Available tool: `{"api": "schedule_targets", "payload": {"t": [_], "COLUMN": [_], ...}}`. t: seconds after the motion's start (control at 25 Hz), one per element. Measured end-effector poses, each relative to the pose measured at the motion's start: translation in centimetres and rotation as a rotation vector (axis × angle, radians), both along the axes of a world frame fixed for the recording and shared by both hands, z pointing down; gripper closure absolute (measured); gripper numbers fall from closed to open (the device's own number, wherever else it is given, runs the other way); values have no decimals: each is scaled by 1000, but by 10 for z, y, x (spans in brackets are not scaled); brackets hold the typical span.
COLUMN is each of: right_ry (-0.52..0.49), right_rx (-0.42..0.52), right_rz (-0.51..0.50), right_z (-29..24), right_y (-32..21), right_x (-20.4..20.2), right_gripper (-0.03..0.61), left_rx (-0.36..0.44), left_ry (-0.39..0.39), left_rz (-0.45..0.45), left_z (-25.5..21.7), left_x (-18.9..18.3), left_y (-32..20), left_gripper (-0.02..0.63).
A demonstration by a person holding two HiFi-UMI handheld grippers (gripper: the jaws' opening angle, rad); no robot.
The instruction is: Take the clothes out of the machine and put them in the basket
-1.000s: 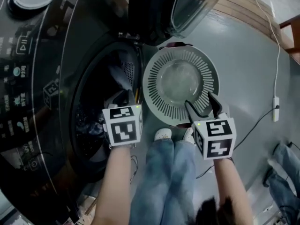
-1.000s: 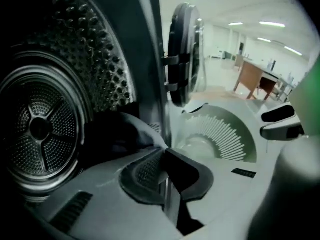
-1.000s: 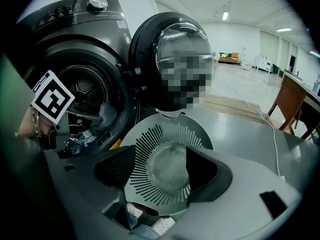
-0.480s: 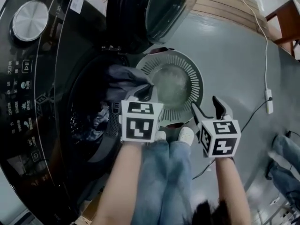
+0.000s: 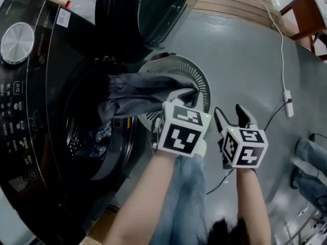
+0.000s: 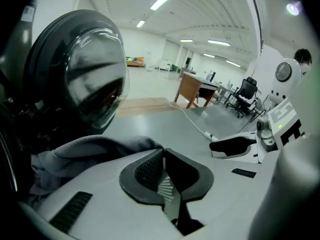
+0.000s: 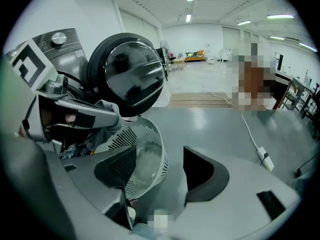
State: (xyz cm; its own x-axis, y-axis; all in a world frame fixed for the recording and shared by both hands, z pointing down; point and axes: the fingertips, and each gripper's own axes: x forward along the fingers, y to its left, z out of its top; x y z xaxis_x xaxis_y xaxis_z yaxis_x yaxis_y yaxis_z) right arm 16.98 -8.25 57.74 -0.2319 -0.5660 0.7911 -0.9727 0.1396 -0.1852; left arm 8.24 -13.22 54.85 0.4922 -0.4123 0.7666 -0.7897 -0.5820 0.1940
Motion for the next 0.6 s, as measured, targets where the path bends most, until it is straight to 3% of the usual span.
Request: {"api": "schedule_targets", "payload": {"t": [0.28, 0.48, 0.56, 0.6], "right_ry": [5, 1, 4, 6], "right_rx": [-4, -10, -12, -13], "right_rz": [1, -12, -23, -28], "right_z": [1, 3, 5, 6], "right_y": [-1, 0, 1, 1], "right_x": [5, -1, -5, -6], "right_gripper": [288, 290, 290, 291], "left_rx": [-56, -88, -89, -91], "left_ry": [15, -130, -170, -191], "left_rz": [-27, -173, -201, -205], "left_z": [14, 39, 48, 52], "left_x": [-6, -53, -70, -78], "left_y": [7, 10, 13, 16], "left_gripper": [595, 574, 321, 296]}}
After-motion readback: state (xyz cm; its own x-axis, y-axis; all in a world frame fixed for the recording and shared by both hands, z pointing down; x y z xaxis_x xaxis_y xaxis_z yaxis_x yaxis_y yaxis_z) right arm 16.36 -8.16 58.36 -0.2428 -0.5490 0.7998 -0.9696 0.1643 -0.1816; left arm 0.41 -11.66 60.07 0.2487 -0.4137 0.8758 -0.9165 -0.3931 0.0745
